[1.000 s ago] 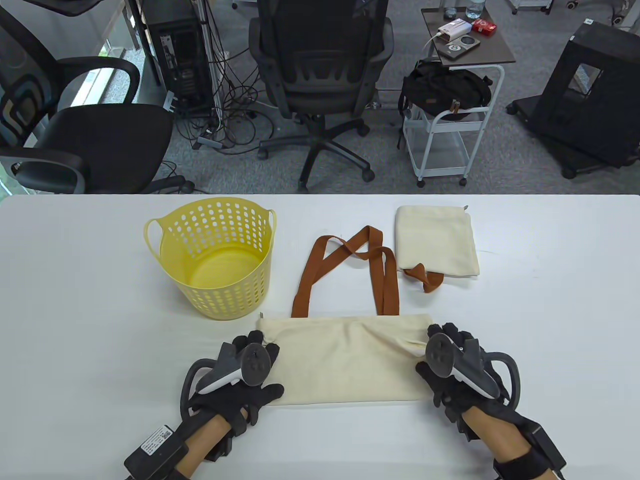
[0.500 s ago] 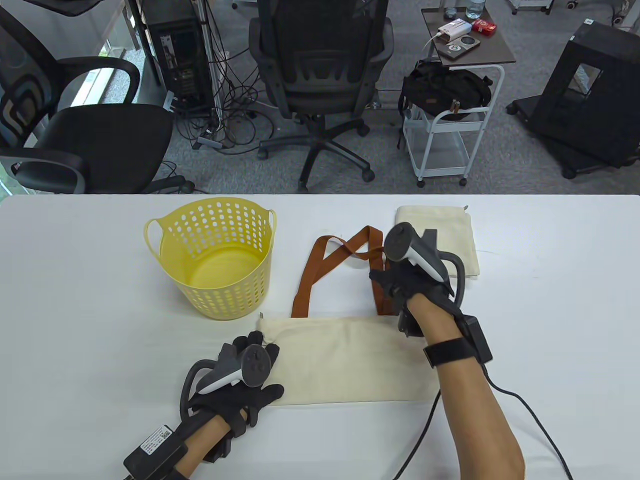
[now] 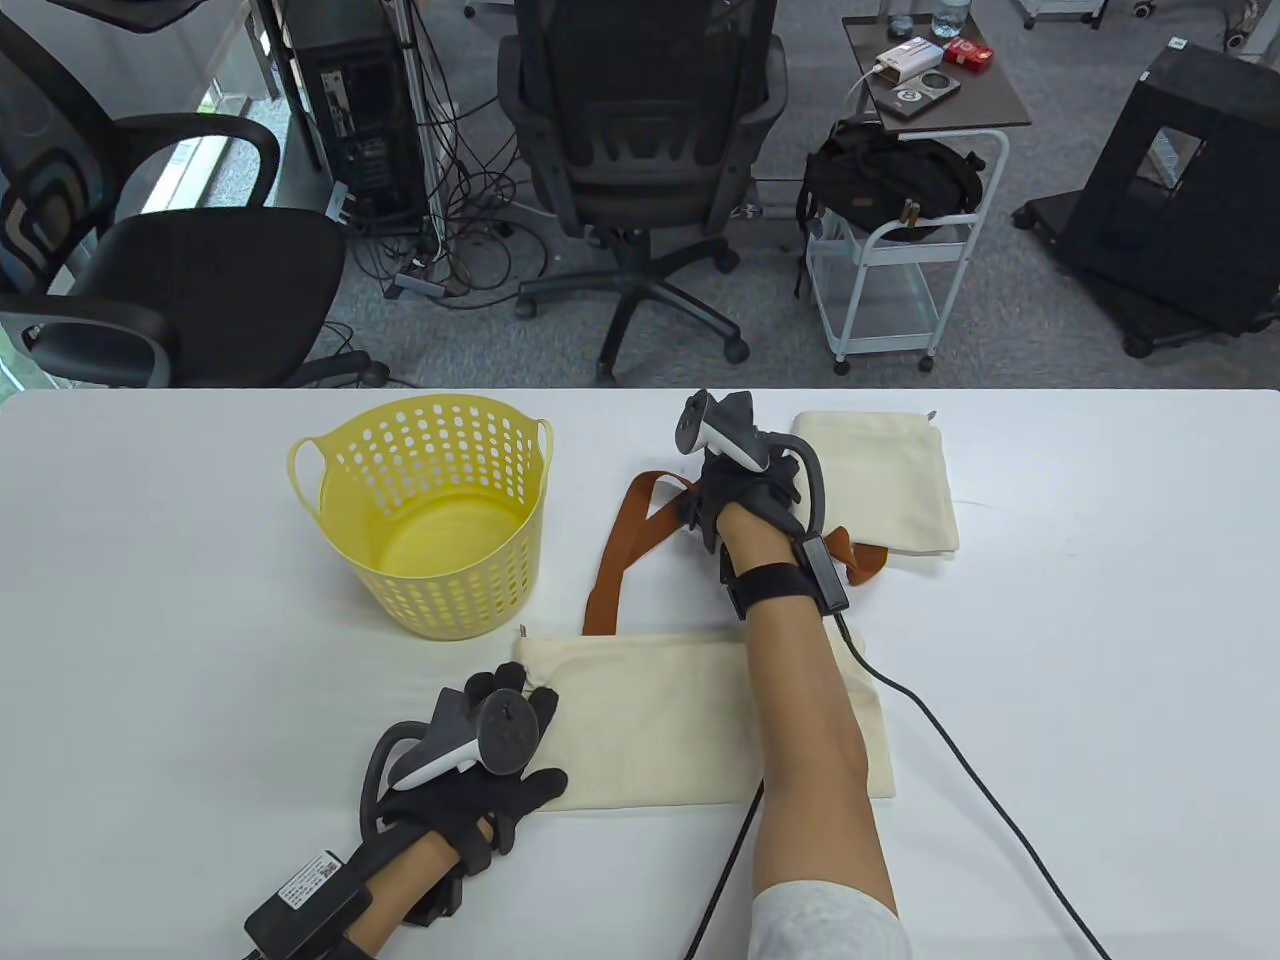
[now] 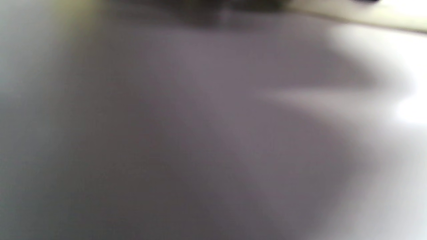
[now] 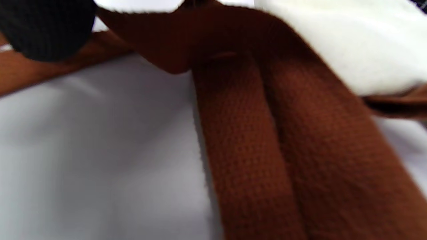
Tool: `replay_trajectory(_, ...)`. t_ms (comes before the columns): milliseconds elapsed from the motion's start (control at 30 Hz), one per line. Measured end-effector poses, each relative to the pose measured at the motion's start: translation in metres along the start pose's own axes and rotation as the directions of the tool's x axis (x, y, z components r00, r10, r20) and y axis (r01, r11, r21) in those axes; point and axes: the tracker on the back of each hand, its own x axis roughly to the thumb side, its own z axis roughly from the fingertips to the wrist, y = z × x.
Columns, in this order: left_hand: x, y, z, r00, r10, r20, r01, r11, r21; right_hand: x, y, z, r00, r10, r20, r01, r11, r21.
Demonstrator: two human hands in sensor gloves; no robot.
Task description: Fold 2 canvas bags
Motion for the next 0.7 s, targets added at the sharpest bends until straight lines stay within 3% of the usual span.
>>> replay_trajectory(200,-0.001,0.000,0.000,1.000,0.010,0.005,-0.010,1.000,-0.003,-0.003,0.003,-0.017,0.995,-0.095,-0.002,0.095,0.993,0.068)
replay_trajectory(367,-0.001,0.000,0.000,1.000,0.015,0.006,-0.015,1.000,-0.003,0.010,-0.002,-0.012,0.999,-0.019,0.031,0.023,0.993,-0.115)
replay_trajectory(533,-0.002,-0.001,0.000,1.000,0.015,0.006,-0.015,1.000,-0.002,0.020,0.002,-0.002,0.993,0.096,0.074,-0.071,0.955,-0.287)
replay_trajectory(700,-0.002,-0.001,0.000,1.000,0.017,0.005,-0.017,1.000,-0.003,0.006,-0.015,0.032,0.981,-0.015,0.193,0.087,0.925,-0.369)
